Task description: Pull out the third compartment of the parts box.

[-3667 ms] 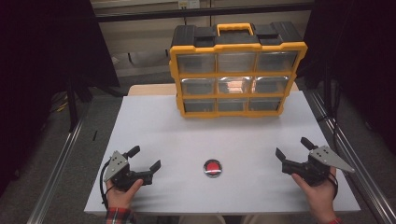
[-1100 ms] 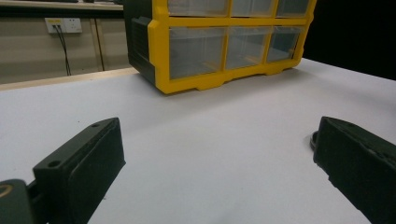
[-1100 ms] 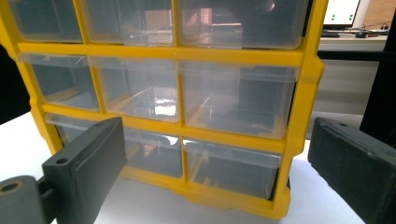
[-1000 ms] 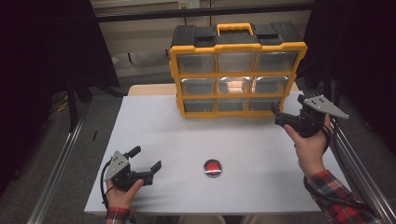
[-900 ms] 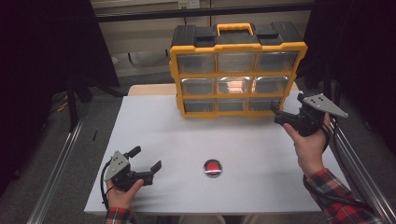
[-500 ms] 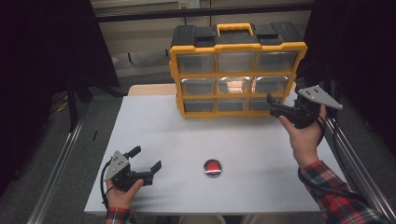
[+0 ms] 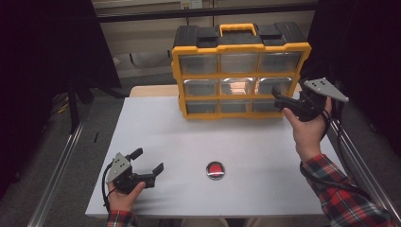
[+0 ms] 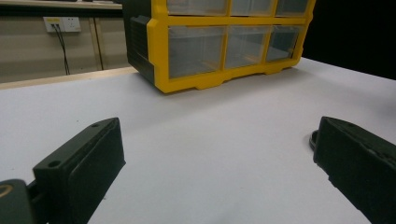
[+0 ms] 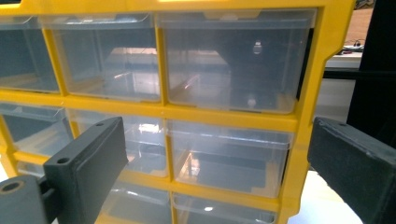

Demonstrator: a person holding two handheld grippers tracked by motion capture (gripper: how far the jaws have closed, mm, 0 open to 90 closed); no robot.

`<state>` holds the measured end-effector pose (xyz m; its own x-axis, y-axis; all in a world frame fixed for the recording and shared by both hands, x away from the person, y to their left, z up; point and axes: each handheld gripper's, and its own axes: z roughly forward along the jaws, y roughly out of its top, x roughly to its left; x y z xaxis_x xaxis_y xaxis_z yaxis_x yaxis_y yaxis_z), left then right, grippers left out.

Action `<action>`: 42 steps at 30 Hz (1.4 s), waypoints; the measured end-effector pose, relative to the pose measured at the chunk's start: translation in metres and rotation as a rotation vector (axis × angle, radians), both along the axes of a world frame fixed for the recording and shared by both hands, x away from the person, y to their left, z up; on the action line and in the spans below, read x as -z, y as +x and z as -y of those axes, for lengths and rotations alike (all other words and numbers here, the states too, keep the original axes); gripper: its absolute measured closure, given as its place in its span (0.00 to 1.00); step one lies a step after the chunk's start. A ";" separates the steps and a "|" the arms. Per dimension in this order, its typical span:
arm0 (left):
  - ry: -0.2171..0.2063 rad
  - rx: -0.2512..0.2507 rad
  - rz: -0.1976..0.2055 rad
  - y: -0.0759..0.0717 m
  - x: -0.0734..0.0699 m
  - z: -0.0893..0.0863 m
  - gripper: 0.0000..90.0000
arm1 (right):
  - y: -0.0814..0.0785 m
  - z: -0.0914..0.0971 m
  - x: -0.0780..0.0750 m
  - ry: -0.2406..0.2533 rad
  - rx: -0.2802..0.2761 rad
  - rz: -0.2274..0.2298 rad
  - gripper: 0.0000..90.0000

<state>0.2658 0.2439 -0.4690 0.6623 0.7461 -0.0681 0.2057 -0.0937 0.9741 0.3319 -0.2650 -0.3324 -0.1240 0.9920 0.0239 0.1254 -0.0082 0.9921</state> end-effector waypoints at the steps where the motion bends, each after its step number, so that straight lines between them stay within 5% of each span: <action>1: -0.002 -0.001 0.000 0.000 0.000 0.000 0.02 | 0.001 0.000 -0.001 0.001 -0.001 0.003 0.05; 35: 0.014 0.007 0.005 0.001 0.000 -0.001 0.02 | 0.029 -0.004 -0.023 0.021 0.085 0.008 0.05; 42: -0.010 0.001 -0.006 0.000 0.001 0.002 0.02 | 0.035 -0.006 -0.026 0.026 0.104 0.005 0.05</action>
